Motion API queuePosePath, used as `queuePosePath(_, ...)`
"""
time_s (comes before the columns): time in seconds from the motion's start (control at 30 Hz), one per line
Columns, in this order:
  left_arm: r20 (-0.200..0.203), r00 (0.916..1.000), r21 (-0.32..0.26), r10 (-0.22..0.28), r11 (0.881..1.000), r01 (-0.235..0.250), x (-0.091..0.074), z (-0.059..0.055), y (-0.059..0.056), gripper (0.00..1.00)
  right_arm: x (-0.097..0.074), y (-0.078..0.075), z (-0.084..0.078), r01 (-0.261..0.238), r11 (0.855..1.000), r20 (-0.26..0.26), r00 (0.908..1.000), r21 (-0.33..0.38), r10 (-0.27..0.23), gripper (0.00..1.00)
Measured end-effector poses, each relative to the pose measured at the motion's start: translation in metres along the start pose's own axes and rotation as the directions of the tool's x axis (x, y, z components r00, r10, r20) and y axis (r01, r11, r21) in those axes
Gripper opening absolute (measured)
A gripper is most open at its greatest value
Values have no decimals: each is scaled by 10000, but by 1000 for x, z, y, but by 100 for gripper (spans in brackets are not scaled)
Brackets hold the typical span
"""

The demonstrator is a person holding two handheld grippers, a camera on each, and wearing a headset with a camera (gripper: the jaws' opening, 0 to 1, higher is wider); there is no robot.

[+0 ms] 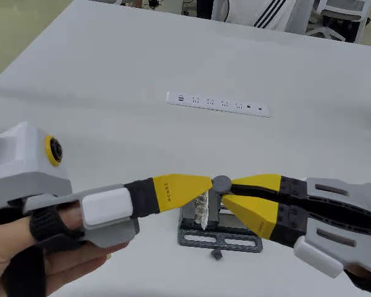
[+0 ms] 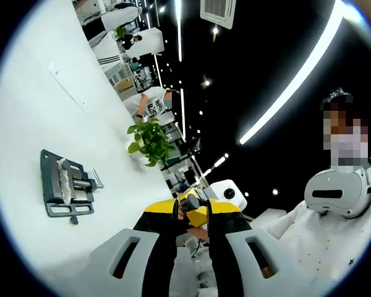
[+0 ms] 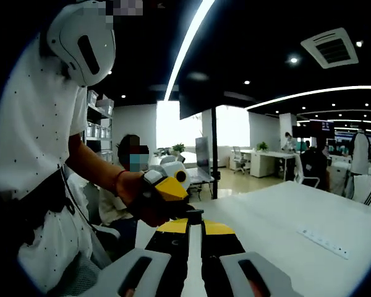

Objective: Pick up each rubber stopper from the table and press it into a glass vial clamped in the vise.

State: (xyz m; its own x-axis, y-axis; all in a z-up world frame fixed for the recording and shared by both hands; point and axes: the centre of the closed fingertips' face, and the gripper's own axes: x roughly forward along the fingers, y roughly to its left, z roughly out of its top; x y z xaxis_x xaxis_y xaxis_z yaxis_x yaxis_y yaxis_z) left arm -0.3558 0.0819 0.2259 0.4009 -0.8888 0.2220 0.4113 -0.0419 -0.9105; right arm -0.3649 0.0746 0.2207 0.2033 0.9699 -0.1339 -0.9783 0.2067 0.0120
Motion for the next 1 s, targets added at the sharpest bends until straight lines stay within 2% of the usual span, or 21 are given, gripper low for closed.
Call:
queuePosePath(0.03, -31, 10000, 186, -5, 9998, 6, 0, 0, 2, 14, 0, 1, 2, -26, 10000, 22, 10000, -58, 26, 1)
queuePosePath(0.07, -44, 10000, -35, -44, 10000, 44, 0, 1, 1, 13, 1, 2, 4, -63, 9998, 53, 10000, -204, 64, 1)
queuePosePath(0.13, -44, 9999, -38, -93, 9999, 93, 0, 1, 0, 13, 3, 3, 7, -79, 9997, 94, 9999, -243, 82, 1)
queuePosePath(0.2, -24, 9990, -331, -449, 9984, 448, -1, 1, -6, 13, 4, 4, 11, -95, 9995, 196, 9998, -287, 101, 1)
queuePosePath(0.27, 117, 9970, -618, -761, 9951, 767, -2, 3, -10, 13, 4, 4, 13, -127, 9996, 278, 9995, -247, 133, 1)
queuePosePath(0.4, 515, 9950, -757, -857, 9931, 895, -6, 10, -11, 13, 2, 2, 19, -80, 9998, 673, 9977, 166, 68, 1)
queuePosePath(0.47, 515, 9954, -688, -806, 9941, 841, -5, 9, -10, 13, 2, 2, 22, -63, 9996, 829, 9966, 278, 40, 1)
queuePosePath(0.57, 492, 9915, -1089, -1205, 9861, 1252, -3, 6, -17, 15, 4, 4, 25, -88, 9998, 818, 9966, 149, 75, 1)
queuePosePath(1.0, 376, 9881, -1477, -1489, 9771, 1529, 1, 1, -21, 16, 10, 13, 32, -361, 9991, 836, 9958, -205, 377, 1)
